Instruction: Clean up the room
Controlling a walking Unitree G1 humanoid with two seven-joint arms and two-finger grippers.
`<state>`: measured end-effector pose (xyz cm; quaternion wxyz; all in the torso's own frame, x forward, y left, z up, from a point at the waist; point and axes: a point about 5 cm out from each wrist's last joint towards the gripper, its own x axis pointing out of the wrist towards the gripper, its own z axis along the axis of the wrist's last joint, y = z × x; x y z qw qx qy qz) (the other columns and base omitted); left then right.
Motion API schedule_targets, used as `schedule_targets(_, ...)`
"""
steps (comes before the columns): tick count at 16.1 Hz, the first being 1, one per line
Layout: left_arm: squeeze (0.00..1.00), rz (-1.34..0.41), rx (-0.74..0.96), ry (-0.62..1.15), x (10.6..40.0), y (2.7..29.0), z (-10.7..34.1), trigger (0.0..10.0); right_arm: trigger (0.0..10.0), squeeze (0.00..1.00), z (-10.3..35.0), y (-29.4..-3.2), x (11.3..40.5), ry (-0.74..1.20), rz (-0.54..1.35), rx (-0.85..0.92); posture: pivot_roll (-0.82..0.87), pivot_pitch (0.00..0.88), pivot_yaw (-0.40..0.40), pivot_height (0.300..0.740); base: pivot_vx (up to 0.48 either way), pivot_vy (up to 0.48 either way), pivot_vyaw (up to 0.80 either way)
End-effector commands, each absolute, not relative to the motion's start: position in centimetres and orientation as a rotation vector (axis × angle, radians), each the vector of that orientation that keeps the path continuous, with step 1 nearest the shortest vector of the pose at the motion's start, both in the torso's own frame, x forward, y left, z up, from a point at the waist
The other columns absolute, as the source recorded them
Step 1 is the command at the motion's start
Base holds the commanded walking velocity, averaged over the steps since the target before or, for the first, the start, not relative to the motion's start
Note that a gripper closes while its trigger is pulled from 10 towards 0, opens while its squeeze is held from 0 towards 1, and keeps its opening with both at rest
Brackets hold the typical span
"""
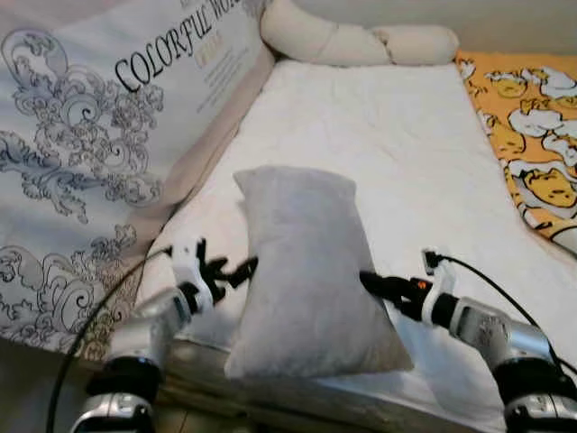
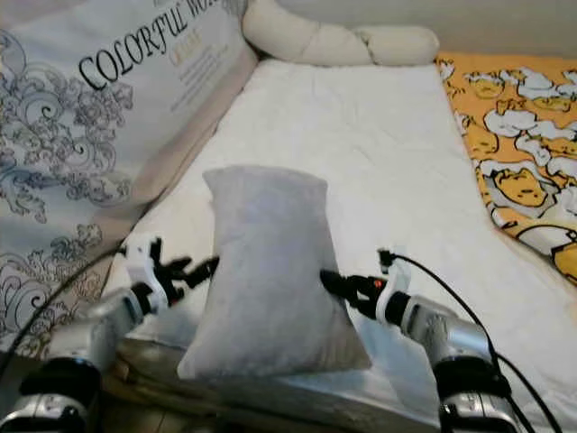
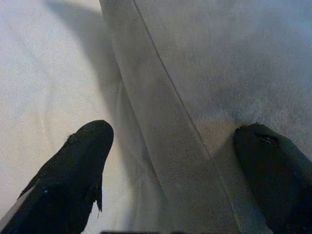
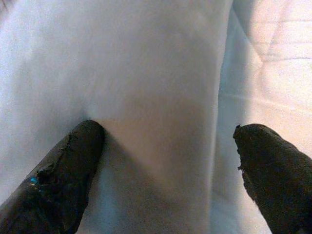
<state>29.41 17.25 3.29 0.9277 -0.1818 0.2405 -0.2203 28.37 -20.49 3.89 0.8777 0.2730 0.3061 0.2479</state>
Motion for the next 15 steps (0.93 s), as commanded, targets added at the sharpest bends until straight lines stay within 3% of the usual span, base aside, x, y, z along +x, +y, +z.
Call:
schedule_targets(1,0.0,-0.482,-0.361,0.52,29.6,16.4,2.9,10.0,10.0,0.0,4.2,-19.9,28.8,0.615,0.539,0.681,0.03,0.0,0.069,0.74,0.0,0.0,0.0)
schedule_targets(3,0.0,-0.514,-0.369,0.516,29.7,15.4,2.6,10.0,10.0,0.0,3.7,-19.0,28.7,0.656,0.576,0.715,0.03,0.0,0.066,0.74,0.0,0.0,0.0)
schedule_targets(6,0.0,-0.528,-0.52,0.447,30.4,14.2,3.4,10.0,10.0,0.0,2.1,-16.8,28.0,0.78,0.625,0.626,0.03,0.0,0.063,0.74,0.0,0.0,0.0)
schedule_targets(7,0.0,-0.523,-0.567,0.425,30.5,14.3,3.7,10.0,9.3,0.0,2.1,-16.5,28.0,0.781,0.635,0.627,0.03,0.0,0.063,0.74,0.0,0.0,0.0)
schedule_targets(8,0.0,-0.528,-0.619,0.41,30.5,14.4,3.8,10.0,5.9,0.0,2.0,-16.3,28.1,0.783,0.64,0.631,0.03,0.0,0.064,0.74,0.0,0.0,0.0)
schedule_targets(10,0.0,-0.573,-0.634,0.399,30.1,14.2,3.7,10.0,3.6,0.0,2.1,-16.1,28.2,0.774,0.652,0.634,0.03,0.0,0.064,0.74,0.0,0.0,0.0)
schedule_targets(11,0.0,-0.612,-0.648,0.391,29.8,13.7,3.8,10.0,1.1,0.0,2.3,-16.0,28.4,0.762,0.657,0.634,0.02,0.0,0.065,0.74,0.0,0.0,0.0)
schedule_targets(12,0.0,-0.64,-0.702,0.388,29.7,13.3,4.0,10.0,0.0,0.0,2.6,-16.0,28.6,0.743,0.66,0.635,0.02,0.0,0.066,0.74,0.0,0.0,0.0)
schedule_targets(15,0.0,-0.668,-0.732,0.374,29.8,12.9,4.2,10.0,0.0,0.0,2.9,-15.9,28.9,0.729,0.667,0.633,0.02,0.0,0.064,0.74,0.0,0.0,0.0)
